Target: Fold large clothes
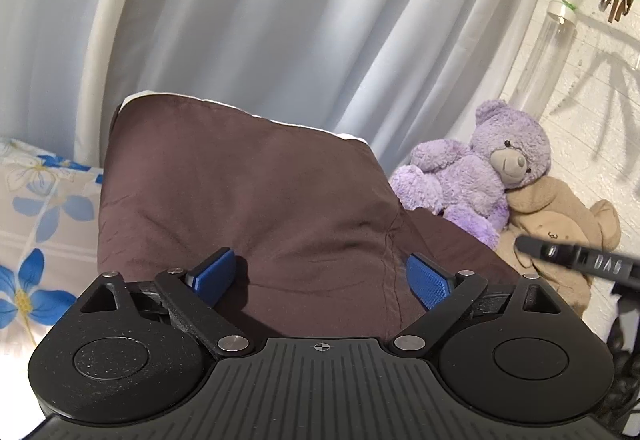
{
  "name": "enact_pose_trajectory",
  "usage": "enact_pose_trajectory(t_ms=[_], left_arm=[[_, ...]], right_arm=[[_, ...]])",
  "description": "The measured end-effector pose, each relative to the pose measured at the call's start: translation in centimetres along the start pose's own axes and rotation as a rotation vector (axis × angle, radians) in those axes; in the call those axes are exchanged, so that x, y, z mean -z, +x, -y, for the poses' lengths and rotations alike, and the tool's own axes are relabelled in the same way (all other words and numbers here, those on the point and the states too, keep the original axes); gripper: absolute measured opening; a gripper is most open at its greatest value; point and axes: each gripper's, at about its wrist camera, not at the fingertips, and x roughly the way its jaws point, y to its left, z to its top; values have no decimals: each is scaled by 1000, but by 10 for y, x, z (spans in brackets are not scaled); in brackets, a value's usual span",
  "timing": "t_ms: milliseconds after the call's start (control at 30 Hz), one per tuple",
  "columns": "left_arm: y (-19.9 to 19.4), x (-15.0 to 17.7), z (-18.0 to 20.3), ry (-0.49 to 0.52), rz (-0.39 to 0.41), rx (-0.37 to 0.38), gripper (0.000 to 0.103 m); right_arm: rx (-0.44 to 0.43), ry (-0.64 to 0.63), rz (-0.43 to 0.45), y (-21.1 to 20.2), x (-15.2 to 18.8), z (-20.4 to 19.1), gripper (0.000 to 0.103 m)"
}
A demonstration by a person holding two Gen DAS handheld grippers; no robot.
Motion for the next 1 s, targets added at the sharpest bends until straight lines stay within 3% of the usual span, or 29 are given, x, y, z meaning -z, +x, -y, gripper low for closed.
enact_pose_trajectory(t_ms=[67, 133, 200, 267, 367, 433, 500, 533, 567, 667, 733, 800, 867, 933, 1000], left_arm=[[0, 1, 1, 7, 3, -2, 96], [0, 2, 1, 9, 6, -3, 96], [0, 2, 0, 7, 11, 0, 96], [-1, 2, -1, 7, 10, 14, 96], [-7, -2, -4, -23, 6, 36, 96], [-5, -2, -8, -57, 4, 43, 96], [-6, -2, -11, -58, 4, 44, 96], [-6, -1, -12, -57, 5, 48, 96], [-6, 0, -11, -57, 5, 48, 96], [-5, 0, -9, -57, 5, 41, 96], [-4, 0, -8, -56, 5, 35, 97], [-4, 0, -7, -57, 4, 33, 97], [-3, 0, -8, -63, 0, 27, 98], [-2, 0, -8, -67, -2, 23, 100], [-1, 0, -6, -46, -16, 9, 100]], right_arm=[[-71, 18, 12, 0, -13, -4, 22], [-119, 26, -48, 21, -13, -8, 13], [-69, 7, -133, 50, 8, -4, 9], [-25, 6, -220, 78, 42, 7, 0], [-41, -24, -183, 79, 66, 11, 0], [-23, -13, -231, 71, 45, 6, 0], [-83, 85, -190, 53, 17, 14, 7], [-139, 140, -172, 44, 6, 19, 17], [-207, 197, -189, 43, -5, 23, 31], [-414, 299, -332, 62, -23, 20, 48], [-428, 261, -434, 83, -23, 5, 52], [-444, 231, -527, 103, -16, -7, 53], [-545, 293, -583, 115, -6, -11, 53], [-595, 303, -580, 122, -2, -14, 42], [-565, 254, -538, 116, 0, -23, 27]])
